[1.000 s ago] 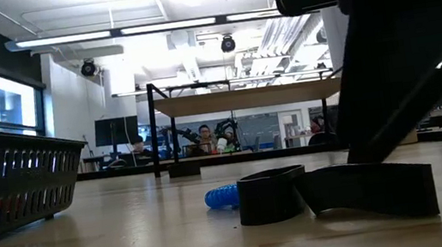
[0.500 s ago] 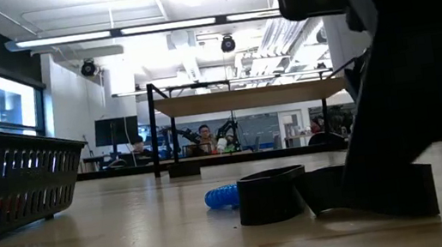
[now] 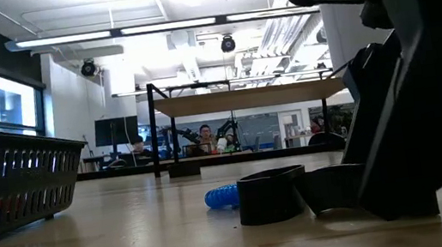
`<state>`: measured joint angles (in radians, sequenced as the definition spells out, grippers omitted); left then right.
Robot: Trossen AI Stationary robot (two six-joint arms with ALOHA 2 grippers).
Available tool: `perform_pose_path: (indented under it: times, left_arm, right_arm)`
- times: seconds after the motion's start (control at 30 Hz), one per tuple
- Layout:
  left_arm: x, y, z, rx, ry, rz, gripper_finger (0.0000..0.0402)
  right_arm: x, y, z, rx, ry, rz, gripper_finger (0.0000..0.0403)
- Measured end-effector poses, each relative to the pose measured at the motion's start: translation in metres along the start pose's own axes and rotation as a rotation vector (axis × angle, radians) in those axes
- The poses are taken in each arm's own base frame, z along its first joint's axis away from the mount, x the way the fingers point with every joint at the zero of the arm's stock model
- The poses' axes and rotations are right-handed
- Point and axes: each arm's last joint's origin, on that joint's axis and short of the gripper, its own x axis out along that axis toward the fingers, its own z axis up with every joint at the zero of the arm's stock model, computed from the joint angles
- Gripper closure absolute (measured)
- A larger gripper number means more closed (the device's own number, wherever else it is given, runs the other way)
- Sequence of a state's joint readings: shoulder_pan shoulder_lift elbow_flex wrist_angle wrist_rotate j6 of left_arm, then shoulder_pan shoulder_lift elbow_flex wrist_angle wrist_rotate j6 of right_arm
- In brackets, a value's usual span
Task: Pick & Place Office Desk Supplies
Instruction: Put the black rubber band into the right black basket
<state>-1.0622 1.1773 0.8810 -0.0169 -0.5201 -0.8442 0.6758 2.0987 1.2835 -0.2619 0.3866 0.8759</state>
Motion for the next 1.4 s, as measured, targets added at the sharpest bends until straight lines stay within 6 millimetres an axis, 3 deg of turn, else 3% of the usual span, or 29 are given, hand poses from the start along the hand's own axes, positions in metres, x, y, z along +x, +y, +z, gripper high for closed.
perform_pose_path:
  times: [0.17, 0.43, 0.67, 0.73, 0.87, 1.03, 1.2, 1.4]
  left_arm:
    - [0.005, 0.001, -0.001, -0.002, -0.063, 0.056, 0.0242]
    - [0.017, 0.007, 0.0, -0.035, -0.104, 0.109, 0.0242]
    - [0.031, 0.016, -0.004, -0.138, -0.11, 0.157, 0.0242]
    - [0.035, 0.018, -0.005, -0.169, -0.113, 0.17, 0.0242]
    - [0.045, 0.023, -0.006, -0.195, -0.124, 0.192, 0.0242]
    - [0.055, 0.03, -0.001, -0.207, -0.182, 0.216, 0.0242]
    - [0.067, 0.04, 0.007, -0.217, -0.232, 0.233, 0.0242]
    - [0.087, 0.051, 0.009, -0.25, -0.289, 0.237, 0.0242]
  right_arm:
    - [0.0, -0.003, -0.002, -0.023, 0.022, -0.024, 0.0204]
    - [0.0, -0.003, -0.002, -0.047, 0.027, -0.026, 0.0377]
    - [-0.018, 0.007, 0.006, -0.146, 0.092, -0.007, 0.0398]
    - [-0.033, 0.014, 0.01, -0.174, 0.141, -0.009, 0.0399]
    - [-0.084, 0.024, 0.019, -0.216, 0.198, -0.081, 0.0399]
    - [-0.149, 0.031, 0.014, -0.182, 0.225, -0.158, 0.0399]
    - [-0.203, 0.023, -0.012, -0.1, 0.263, -0.24, 0.0399]
    - [-0.244, 0.017, -0.05, -0.036, 0.305, -0.336, 0.0399]
